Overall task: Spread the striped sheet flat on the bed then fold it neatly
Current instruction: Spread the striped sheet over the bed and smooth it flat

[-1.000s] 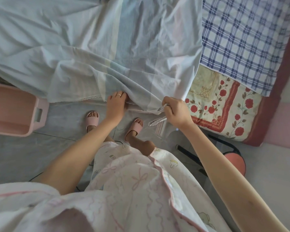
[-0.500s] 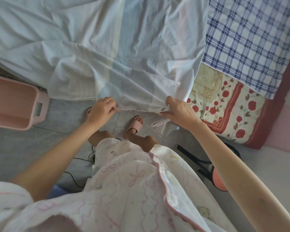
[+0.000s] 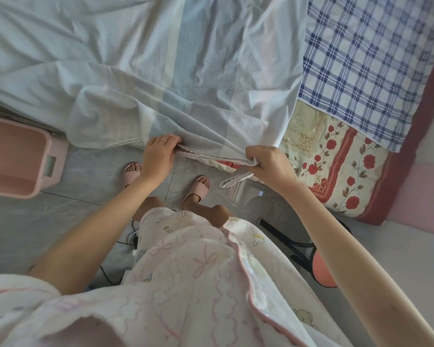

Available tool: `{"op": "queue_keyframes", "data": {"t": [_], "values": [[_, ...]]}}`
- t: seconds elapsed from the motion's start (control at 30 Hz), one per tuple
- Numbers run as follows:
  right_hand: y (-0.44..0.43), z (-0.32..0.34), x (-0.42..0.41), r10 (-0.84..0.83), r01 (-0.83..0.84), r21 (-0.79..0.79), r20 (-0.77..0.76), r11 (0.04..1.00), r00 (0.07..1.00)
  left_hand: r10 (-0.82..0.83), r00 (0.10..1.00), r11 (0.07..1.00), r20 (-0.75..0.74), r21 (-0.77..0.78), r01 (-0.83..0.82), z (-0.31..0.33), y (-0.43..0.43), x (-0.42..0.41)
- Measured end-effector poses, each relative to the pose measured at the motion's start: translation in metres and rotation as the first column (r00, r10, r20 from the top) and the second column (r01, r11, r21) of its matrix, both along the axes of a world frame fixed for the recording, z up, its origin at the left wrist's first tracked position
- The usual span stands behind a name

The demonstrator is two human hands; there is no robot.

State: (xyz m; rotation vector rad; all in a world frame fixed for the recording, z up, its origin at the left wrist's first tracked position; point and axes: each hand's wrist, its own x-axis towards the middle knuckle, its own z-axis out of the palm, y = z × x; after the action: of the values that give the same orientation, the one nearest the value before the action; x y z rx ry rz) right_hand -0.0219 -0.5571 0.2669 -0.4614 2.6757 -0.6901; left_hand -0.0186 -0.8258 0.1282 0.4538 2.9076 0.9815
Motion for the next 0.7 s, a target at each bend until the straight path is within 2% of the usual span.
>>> {"op": "queue_keyframes", "data": {"t": [0.1,0.2,0.3,0.4,0.53,0.63,0.7], "values": [[0.002,0.006,-0.003,-0.069,0.069,-0.043,-0.005,0.997,0.998,-0.105,0.99,0.994,-0.099,-0.024,0.103,0.003,0.003,-0.001],[0.005,0.005,-0.004,-0.165,0.169,-0.095,0.04,0.981,0.985,-0.144,0.98,0.989,-0.136,-0.036,0.14,0.001,0.002,0.0],[0.007,0.005,-0.005,-0.244,0.258,-0.122,0.116,0.958,0.963,-0.107,0.98,0.994,-0.165,-0.041,0.102,0.006,0.003,-0.003],[0.007,0.009,-0.008,-0.273,0.286,-0.123,0.114,0.95,0.955,-0.031,0.996,0.999,-0.084,-0.014,0.03,0.018,-0.003,-0.013],[0.01,0.016,-0.015,-0.222,0.223,-0.01,0.064,0.975,0.973,-0.023,1.0,1.0,0.019,-0.009,0.024,0.025,-0.019,-0.024],[0.015,0.015,-0.014,-0.059,0.063,0.042,-0.094,0.997,0.994,-0.065,0.998,0.998,-0.001,-0.002,0.065,0.041,-0.029,-0.025],[0.018,0.009,-0.008,-0.044,0.057,0.077,-0.154,0.995,0.987,-0.126,0.992,0.992,-0.026,-0.015,0.126,0.051,-0.033,-0.025]]}}
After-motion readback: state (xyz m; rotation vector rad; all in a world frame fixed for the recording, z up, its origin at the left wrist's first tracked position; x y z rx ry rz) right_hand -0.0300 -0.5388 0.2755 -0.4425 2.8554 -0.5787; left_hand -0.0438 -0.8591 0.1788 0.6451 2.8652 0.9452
